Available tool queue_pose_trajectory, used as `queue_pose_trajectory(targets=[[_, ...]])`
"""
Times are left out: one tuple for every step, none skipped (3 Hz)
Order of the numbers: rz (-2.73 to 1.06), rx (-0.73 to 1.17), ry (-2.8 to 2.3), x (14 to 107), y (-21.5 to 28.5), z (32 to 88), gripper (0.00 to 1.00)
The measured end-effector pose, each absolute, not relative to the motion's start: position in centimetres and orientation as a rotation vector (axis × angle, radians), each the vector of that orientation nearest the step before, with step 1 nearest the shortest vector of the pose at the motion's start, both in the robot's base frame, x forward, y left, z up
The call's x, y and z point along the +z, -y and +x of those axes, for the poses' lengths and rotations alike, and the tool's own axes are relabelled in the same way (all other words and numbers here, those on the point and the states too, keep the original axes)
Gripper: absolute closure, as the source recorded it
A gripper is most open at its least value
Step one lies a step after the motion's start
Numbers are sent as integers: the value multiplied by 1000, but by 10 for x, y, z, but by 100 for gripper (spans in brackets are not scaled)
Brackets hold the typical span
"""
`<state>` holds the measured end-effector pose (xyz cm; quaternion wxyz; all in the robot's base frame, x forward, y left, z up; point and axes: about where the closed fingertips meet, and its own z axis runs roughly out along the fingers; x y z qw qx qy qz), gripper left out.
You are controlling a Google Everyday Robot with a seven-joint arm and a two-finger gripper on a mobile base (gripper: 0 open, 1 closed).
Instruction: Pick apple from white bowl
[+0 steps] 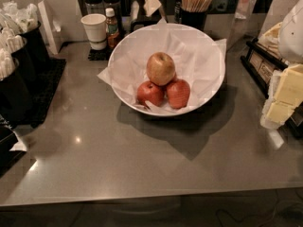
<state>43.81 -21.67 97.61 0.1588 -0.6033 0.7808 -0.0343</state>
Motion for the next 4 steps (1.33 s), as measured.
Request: queue_pose_trajectory(targets=[[-1725, -98, -2232, 976, 217, 438, 0], [-1717, -83, -2199, 981, 212, 445, 0], [-1717, 31, -2086, 987, 196, 476, 0], [-1718, 231, -1960, 990, 169, 518, 0]])
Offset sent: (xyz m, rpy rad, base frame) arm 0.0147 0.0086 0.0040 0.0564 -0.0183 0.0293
